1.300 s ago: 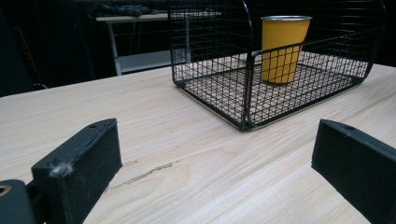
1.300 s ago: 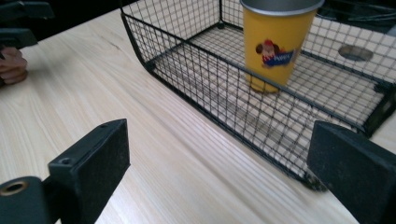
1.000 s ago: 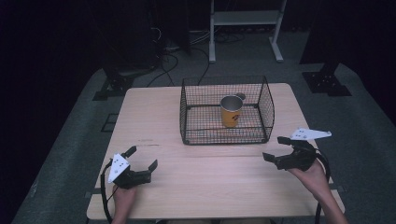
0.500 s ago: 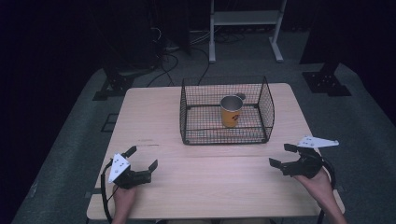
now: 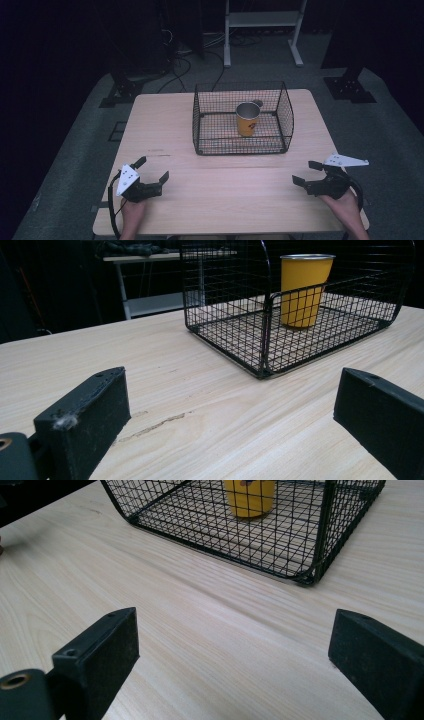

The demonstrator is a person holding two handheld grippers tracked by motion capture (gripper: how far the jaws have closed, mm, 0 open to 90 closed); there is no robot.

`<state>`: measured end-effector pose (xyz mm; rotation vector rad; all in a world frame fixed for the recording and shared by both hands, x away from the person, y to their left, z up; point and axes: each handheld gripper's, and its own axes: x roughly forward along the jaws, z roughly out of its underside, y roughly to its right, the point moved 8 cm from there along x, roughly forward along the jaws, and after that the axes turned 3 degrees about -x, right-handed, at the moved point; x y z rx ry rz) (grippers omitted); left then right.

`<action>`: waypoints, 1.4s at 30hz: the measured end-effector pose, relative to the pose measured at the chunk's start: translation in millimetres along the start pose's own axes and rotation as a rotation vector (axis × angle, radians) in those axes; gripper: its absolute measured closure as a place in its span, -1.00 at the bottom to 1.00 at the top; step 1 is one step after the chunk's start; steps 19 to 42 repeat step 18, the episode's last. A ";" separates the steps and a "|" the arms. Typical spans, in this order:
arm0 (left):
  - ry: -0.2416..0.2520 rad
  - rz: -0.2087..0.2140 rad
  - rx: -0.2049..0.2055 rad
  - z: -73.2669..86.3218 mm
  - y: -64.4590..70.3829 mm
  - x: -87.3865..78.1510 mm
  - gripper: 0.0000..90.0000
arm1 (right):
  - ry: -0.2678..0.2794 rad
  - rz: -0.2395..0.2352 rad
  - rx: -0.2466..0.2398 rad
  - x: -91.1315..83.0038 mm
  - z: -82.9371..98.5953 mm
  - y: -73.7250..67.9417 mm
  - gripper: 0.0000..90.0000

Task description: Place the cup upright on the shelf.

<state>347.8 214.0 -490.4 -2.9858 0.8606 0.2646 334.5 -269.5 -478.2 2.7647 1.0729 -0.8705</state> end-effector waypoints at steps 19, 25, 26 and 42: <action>-0.006 -0.001 -0.006 0.1 -1.2 1.0 -0.98 | 0.139 -0.091 0.088 0.8 25.6 -26.4 -0.88; -0.006 -0.001 -0.006 0.1 -1.2 1.0 -0.98 | 0.139 -0.091 0.088 0.8 25.6 -26.4 -0.88; -0.006 -0.001 -0.006 0.1 -1.2 1.0 -0.98 | 0.139 -0.091 0.088 0.8 25.6 -26.4 -0.88; -0.006 -0.001 -0.006 0.1 -1.2 1.0 -0.98 | 0.139 -0.091 0.088 0.8 25.6 -26.4 -0.88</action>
